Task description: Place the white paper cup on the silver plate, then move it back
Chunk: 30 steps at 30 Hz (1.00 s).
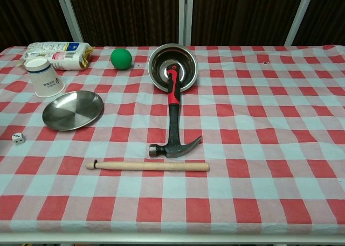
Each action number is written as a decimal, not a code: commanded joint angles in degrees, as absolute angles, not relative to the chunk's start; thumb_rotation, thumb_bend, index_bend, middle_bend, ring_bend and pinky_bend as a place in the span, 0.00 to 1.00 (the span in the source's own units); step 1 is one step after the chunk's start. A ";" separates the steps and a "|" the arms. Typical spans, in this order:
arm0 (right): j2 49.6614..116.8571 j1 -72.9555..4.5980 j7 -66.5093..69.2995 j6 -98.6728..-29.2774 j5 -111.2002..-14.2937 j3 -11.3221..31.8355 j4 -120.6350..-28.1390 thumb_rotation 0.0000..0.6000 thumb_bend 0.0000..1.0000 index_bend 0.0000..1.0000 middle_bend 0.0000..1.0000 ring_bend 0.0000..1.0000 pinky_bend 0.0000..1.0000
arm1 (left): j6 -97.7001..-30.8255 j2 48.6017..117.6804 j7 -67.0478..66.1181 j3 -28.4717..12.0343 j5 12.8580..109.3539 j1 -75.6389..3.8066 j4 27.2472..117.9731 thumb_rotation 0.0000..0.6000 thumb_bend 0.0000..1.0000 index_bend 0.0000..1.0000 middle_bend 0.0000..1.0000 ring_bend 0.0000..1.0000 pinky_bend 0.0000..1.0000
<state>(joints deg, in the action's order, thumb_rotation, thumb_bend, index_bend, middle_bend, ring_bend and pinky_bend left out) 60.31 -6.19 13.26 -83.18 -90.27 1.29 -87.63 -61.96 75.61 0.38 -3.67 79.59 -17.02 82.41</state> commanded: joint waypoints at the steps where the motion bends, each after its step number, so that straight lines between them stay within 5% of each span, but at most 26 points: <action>1: 60.33 -6.37 13.14 -82.99 -90.38 1.29 -87.73 1.00 0.21 0.05 0.19 0.00 0.13 | -59.60 78.59 2.03 -4.25 77.21 -18.65 80.03 1.00 0.15 0.50 0.79 0.76 0.91; 30: 60.45 -6.61 13.03 -82.07 -89.59 1.28 -87.99 1.00 0.21 0.05 0.20 0.00 0.13 | -52.49 86.48 -0.12 -5.23 68.38 -22.60 73.01 1.00 0.27 0.48 0.84 0.81 0.92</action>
<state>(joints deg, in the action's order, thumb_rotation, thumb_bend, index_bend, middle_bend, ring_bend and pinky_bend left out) 60.45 -6.61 13.04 -82.07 -89.58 1.28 -87.98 -52.53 86.45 -0.11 -5.21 68.42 -22.57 73.04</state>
